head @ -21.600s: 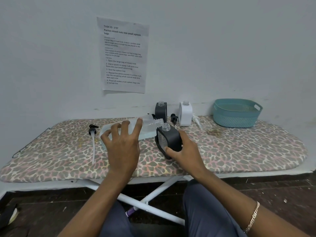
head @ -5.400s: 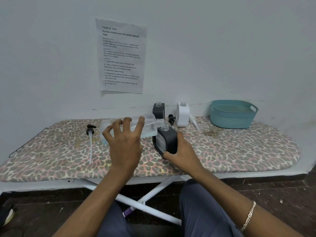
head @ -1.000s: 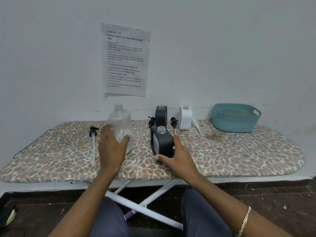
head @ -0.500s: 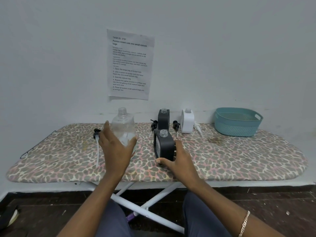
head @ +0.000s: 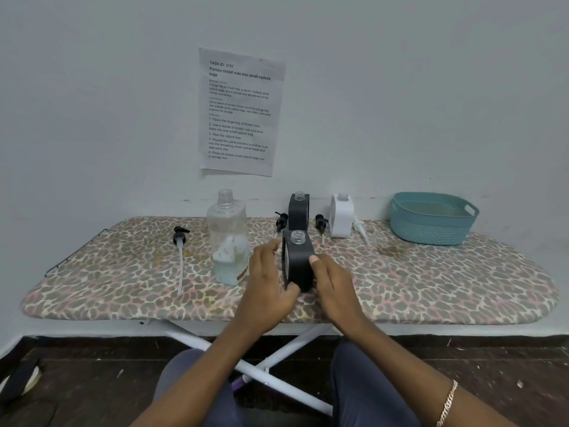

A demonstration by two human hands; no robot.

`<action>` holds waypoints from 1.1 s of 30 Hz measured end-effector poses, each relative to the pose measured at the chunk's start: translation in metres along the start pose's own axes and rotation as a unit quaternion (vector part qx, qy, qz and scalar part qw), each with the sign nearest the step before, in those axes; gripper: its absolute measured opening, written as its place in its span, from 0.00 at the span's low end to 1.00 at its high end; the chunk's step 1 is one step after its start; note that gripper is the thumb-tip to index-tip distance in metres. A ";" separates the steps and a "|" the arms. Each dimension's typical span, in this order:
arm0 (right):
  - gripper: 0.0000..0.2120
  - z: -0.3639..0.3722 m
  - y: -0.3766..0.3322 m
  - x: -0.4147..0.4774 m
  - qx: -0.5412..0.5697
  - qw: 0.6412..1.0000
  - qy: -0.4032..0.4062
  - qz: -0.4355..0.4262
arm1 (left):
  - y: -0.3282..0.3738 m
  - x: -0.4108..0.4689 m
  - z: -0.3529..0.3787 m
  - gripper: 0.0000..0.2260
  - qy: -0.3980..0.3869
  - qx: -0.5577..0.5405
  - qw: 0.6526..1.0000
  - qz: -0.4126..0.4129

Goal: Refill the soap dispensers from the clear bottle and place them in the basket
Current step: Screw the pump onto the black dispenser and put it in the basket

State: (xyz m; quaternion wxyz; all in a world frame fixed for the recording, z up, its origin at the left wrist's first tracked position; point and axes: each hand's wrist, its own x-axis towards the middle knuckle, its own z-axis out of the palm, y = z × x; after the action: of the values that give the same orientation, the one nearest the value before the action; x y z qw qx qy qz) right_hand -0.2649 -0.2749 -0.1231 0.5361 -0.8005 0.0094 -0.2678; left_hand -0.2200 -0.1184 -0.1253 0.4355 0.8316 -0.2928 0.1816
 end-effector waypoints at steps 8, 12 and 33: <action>0.18 0.006 0.008 0.002 -0.012 1.000 -0.001 0.015 | -0.005 0.005 0.017 0.38 -0.041 -0.044 0.997 -0.054; 0.18 -0.007 -0.004 0.021 -0.067 0.996 0.051 -0.012 | -0.003 0.004 0.014 0.34 -0.047 -0.048 0.996 -0.054; 0.23 0.138 -0.062 0.282 -0.570 0.723 -0.343 0.186 | -0.022 0.014 0.001 0.31 -0.103 -0.116 0.981 -0.115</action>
State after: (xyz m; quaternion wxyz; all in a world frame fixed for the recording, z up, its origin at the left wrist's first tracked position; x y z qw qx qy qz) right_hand 0.0208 -0.2160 0.0096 -0.0161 -0.9746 0.1242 0.1858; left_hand -0.1948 -0.1137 -0.1317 0.5144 0.8179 -0.2575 0.0080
